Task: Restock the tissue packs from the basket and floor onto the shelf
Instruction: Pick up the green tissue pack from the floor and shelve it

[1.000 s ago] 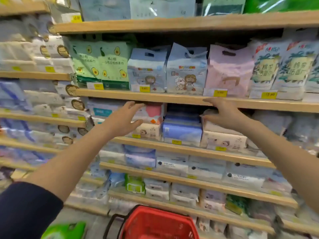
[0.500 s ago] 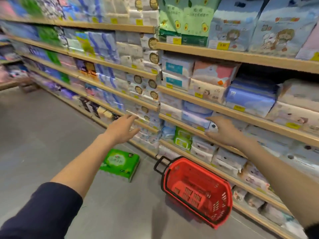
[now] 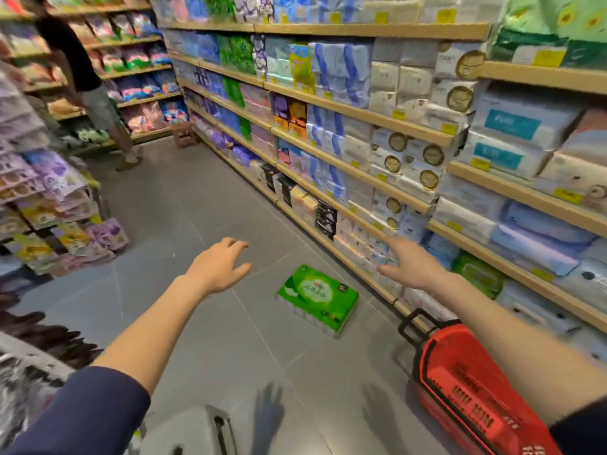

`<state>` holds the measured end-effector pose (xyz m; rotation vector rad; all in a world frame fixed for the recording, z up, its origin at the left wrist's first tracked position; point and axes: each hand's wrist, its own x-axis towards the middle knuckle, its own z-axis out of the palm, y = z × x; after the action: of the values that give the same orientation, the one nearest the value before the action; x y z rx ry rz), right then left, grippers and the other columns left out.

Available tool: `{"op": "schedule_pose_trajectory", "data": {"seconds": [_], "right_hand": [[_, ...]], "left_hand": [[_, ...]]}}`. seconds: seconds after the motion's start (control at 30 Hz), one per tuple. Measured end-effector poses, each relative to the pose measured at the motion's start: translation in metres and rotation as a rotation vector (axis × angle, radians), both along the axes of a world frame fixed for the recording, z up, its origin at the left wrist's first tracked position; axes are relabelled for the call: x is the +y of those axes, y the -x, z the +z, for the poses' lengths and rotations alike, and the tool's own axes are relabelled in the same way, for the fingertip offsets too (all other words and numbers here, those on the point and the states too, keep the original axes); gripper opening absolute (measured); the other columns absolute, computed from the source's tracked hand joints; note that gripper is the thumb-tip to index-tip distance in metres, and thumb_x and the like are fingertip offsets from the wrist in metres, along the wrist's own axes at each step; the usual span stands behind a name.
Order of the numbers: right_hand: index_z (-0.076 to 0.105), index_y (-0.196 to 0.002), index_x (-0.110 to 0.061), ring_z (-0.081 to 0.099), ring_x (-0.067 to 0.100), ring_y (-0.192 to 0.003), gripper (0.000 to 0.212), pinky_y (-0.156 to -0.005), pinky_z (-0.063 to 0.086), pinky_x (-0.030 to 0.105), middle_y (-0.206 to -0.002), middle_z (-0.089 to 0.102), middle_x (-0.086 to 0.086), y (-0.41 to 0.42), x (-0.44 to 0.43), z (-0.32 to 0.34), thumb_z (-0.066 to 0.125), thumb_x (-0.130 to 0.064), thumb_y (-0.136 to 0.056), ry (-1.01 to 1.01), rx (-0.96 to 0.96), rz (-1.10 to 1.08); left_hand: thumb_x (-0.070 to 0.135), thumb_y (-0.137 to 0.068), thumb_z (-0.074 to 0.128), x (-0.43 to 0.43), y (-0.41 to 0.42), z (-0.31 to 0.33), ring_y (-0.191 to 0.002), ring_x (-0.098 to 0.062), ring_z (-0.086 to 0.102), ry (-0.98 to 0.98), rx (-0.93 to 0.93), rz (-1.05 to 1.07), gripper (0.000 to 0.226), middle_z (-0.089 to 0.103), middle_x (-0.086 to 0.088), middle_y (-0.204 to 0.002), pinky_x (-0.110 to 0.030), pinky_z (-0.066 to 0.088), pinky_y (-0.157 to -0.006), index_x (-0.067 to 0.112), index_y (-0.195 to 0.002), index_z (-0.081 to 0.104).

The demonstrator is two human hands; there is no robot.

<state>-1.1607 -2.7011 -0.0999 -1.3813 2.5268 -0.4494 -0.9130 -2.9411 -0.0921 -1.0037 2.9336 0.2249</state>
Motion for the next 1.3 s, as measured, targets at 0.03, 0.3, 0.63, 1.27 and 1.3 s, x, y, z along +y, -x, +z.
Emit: {"op": "schedule_pose_trajectory", "data": {"seconds": [0.03,0.3,0.63,1.27,1.3], "right_hand": [[0.033,-0.139,-0.015,0.043,0.029,-0.127,0.066,-0.102,0.039,0.040,-0.141,0.044,0.013,-0.005,-0.015,-0.004,0.060,-0.031,-0.081,0.003,-0.005,0.013],[0.026,-0.142,-0.016,0.042,0.032,-0.126,0.070,-0.101,0.039,0.043,-0.142,0.040,0.016,-0.011,-0.100,-0.041,0.060,-0.033,-0.083,-0.082,-0.059,0.027],[0.027,-0.142,-0.014,0.041,0.032,-0.128,0.071,-0.104,0.036,0.038,-0.141,0.040,0.018,0.061,-0.193,-0.102,0.061,-0.029,-0.082,-0.135,-0.192,-0.040],[0.038,-0.135,0.000,0.044,0.031,-0.127,0.063,-0.095,0.032,0.027,-0.139,0.045,0.020,0.193,-0.293,-0.187,0.065,-0.016,-0.081,-0.149,-0.502,-0.490],[0.038,-0.135,0.000,0.044,0.032,-0.126,0.064,-0.097,0.033,0.028,-0.138,0.046,0.021,0.197,-0.299,-0.195,0.066,-0.016,-0.081,-0.153,-0.524,-0.535]], "left_hand": [[0.038,-0.091,0.046,-0.012,-0.008,-0.001,-0.127,-0.028,0.043,-0.010,-0.004,0.020,0.052,0.036,-0.008,-0.146,-0.039,0.039,-0.098,0.019,-0.138,0.036],[0.038,-0.091,0.047,-0.088,-0.022,-0.023,-0.124,-0.029,0.046,-0.078,-0.045,0.057,0.054,0.034,-0.008,-0.147,-0.039,0.041,-0.095,0.019,-0.139,0.035],[0.040,-0.085,0.058,-0.195,0.068,-0.075,-0.126,-0.028,0.044,-0.182,-0.186,0.007,0.066,0.033,-0.007,-0.146,-0.039,0.042,-0.095,0.021,-0.141,0.030],[0.035,-0.083,0.063,-0.374,0.303,-0.188,-0.130,-0.028,0.039,-0.420,-0.343,-0.282,0.074,0.037,-0.012,-0.144,-0.036,0.034,-0.102,0.023,-0.144,0.025],[0.035,-0.083,0.063,-0.386,0.316,-0.196,-0.130,-0.028,0.039,-0.434,-0.359,-0.309,0.074,0.036,-0.011,-0.146,-0.036,0.034,-0.103,0.024,-0.145,0.024]]}}
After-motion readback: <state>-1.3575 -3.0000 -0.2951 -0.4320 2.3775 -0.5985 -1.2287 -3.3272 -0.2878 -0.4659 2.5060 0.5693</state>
